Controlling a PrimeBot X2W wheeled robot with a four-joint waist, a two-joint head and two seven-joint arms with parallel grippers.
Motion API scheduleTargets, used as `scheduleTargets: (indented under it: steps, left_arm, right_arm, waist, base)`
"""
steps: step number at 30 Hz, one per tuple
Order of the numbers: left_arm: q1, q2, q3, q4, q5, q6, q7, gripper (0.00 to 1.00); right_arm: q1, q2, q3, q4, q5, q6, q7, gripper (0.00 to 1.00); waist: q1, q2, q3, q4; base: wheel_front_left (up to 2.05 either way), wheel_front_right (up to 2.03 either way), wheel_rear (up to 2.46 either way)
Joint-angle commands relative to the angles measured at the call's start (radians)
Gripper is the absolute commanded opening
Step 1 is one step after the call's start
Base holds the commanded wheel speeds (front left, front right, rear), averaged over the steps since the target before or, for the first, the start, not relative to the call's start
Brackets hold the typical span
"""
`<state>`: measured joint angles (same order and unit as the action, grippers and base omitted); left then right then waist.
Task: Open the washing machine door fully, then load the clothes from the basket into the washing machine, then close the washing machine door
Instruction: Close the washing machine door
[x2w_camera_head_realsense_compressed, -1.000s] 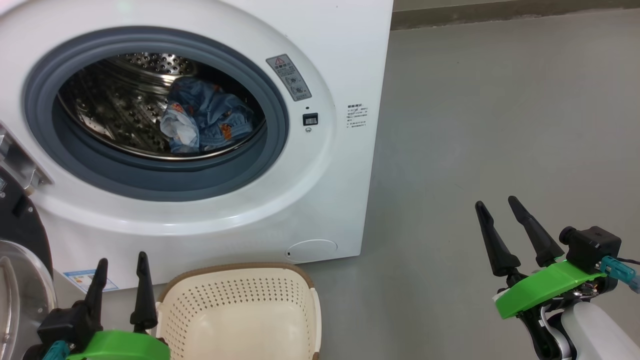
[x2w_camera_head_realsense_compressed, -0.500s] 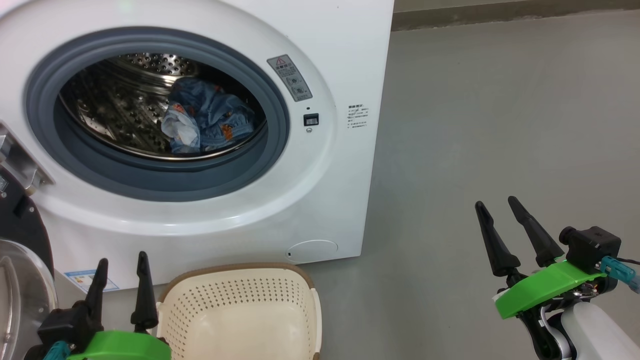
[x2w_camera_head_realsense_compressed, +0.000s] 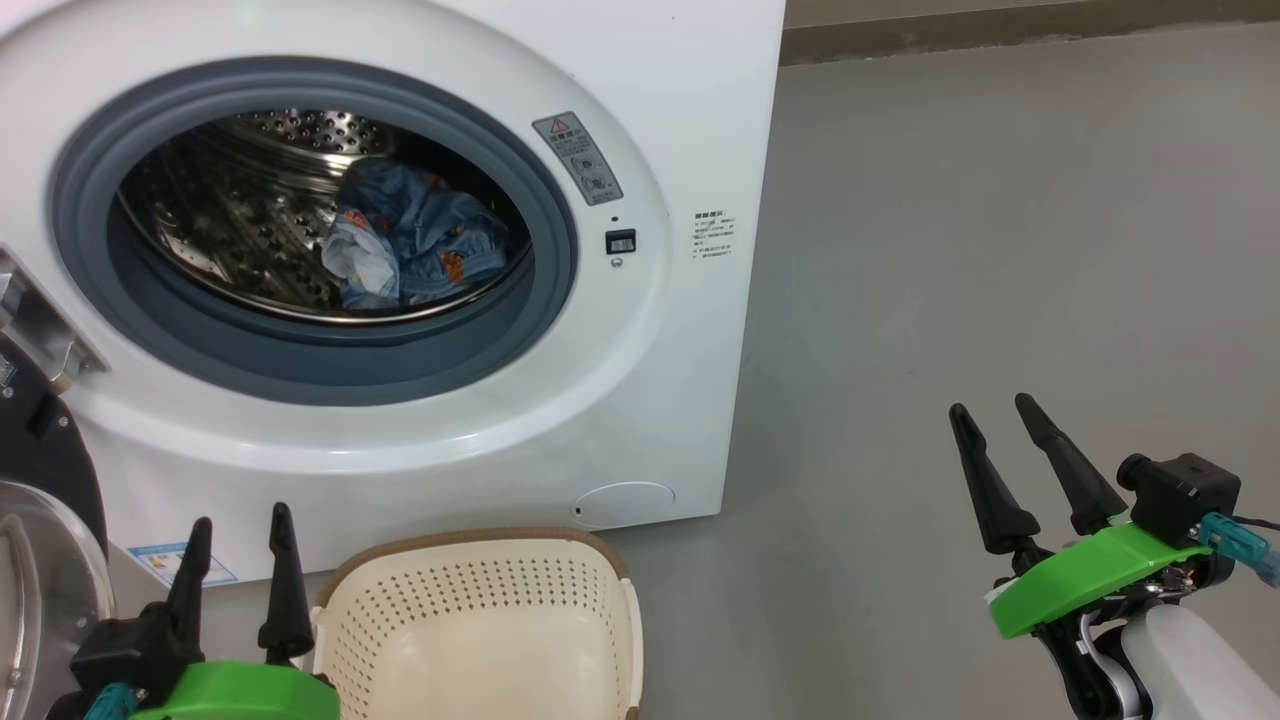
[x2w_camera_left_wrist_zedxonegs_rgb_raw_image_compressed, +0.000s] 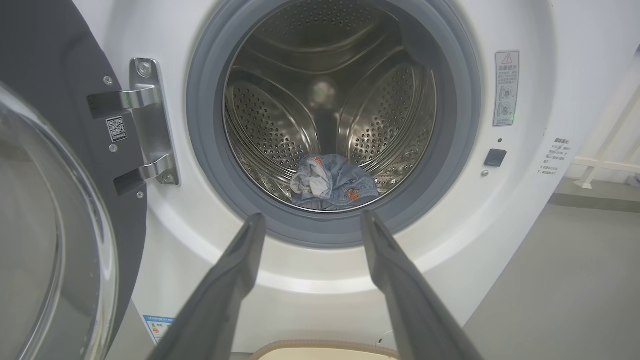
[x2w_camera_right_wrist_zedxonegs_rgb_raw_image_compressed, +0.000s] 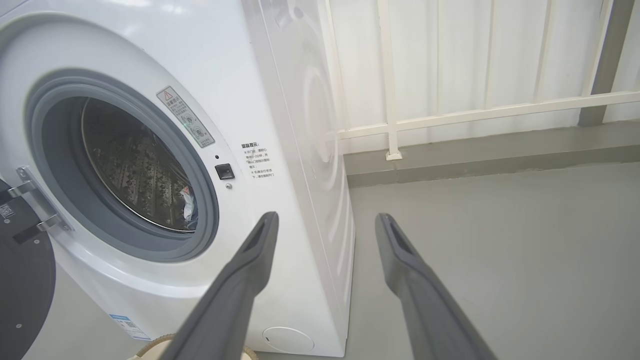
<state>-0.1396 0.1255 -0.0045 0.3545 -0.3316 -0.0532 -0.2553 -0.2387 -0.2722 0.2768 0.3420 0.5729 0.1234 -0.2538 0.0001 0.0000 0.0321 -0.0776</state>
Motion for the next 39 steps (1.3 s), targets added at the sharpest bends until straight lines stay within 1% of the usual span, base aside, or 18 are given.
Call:
scheduleTargets:
  steps: [1,9,14,19,30,39]
  left_arm:
    - [-0.024,0.015,0.037,-0.023,0.01,-0.004,-0.006,1.0]
    - [-0.022,0.009,0.043,-0.023,0.01,-0.006,-0.006,1.0]
    - [-0.022,0.006,0.046,-0.022,0.009,-0.007,-0.006,1.0]
    - [-0.019,0.005,0.047,-0.022,0.012,-0.007,-0.006,1.0]
    - [-0.013,0.002,0.044,-0.024,0.011,-0.015,-0.006,1.0]
    - [-0.01,0.0,0.043,-0.021,0.01,-0.015,-0.006,1.0]
  right_arm:
    - [-0.016,-0.014,0.015,-0.019,0.01,0.007,-0.008,1.0]
    - [-0.017,-0.015,0.016,-0.017,0.012,0.007,-0.008,1.0]
    - [-0.017,-0.014,0.017,-0.015,0.015,0.007,-0.008,1.0]
    - [-0.017,-0.014,0.02,-0.012,0.015,0.007,-0.008,1.0]
    - [-0.015,-0.014,0.027,-0.01,0.016,0.007,-0.008,1.0]
    - [-0.014,-0.015,0.033,-0.008,0.018,0.007,-0.008,1.0]
  waist:
    - [-0.0001,0.0,0.0,0.0]
    - [-0.0001,0.0,-0.004,0.001]
    - [-0.0001,0.0,-0.006,0.001]
    - [-0.0001,0.0,-0.011,-0.001]
    - [-0.0001,0.0,-0.018,-0.001]
    - [-0.0001,0.0,-0.024,-0.004]
  base:
    - [0.0,0.0,0.0]
    - [-0.06,0.06,0.0]
    - [-0.67,0.67,0.0]
    - [-1.24,1.24,0.0]
    - [-1.82,1.82,0.0]
    - [-0.72,0.72,0.0]
